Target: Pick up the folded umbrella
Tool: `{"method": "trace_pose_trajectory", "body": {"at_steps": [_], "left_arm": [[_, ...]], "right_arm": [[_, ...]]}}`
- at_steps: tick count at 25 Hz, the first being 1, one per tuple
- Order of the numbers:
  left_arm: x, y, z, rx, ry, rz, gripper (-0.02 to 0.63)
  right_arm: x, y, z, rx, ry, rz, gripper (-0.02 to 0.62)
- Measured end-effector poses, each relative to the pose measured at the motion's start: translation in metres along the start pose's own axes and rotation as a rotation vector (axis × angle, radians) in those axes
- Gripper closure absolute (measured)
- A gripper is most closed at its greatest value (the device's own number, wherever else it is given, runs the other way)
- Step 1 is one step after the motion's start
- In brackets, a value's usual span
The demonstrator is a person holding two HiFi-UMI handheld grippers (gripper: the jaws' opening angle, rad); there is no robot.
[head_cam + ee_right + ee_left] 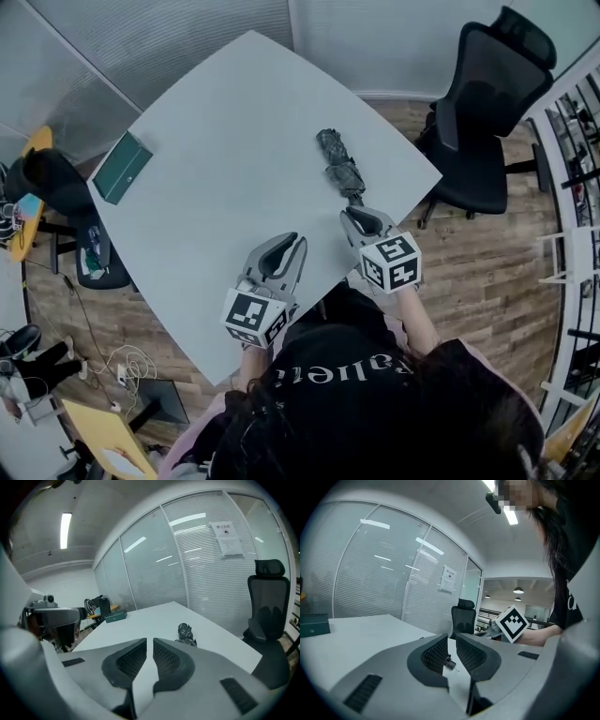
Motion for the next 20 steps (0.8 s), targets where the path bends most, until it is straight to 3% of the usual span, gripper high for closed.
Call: {"method": "trace_pose_trajectory", "body": {"at_steps": [8, 14, 20], "left_arm": [[-0.015, -0.015, -0.012, 0.002, 0.0, -0.104, 0.534], [-0.024, -0.019, -0.014, -0.001, 0.008, -0.183, 0.534], [-0.027, -0.014, -0.012, -0.01, 0.023, -0.259, 0.534]], "right_arm": [[0.056, -0.064, 0.015, -0.117, 0.1, -0.002, 0.555], [0.085, -0.111, 0.029, -0.204, 0.137, -0.039, 0.455], [0.095, -0.153, 0.035, -0.262, 0.082, -0.074, 0.371]]}}
Point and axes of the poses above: the fingertips, and each gripper's own axes: y backward along the fingers, x to its right, z out of its underside, the point moved 2 cm from there along y, backward along the fingers, and after that the axes turned 10 degrees about z, right-handed, at the moved point
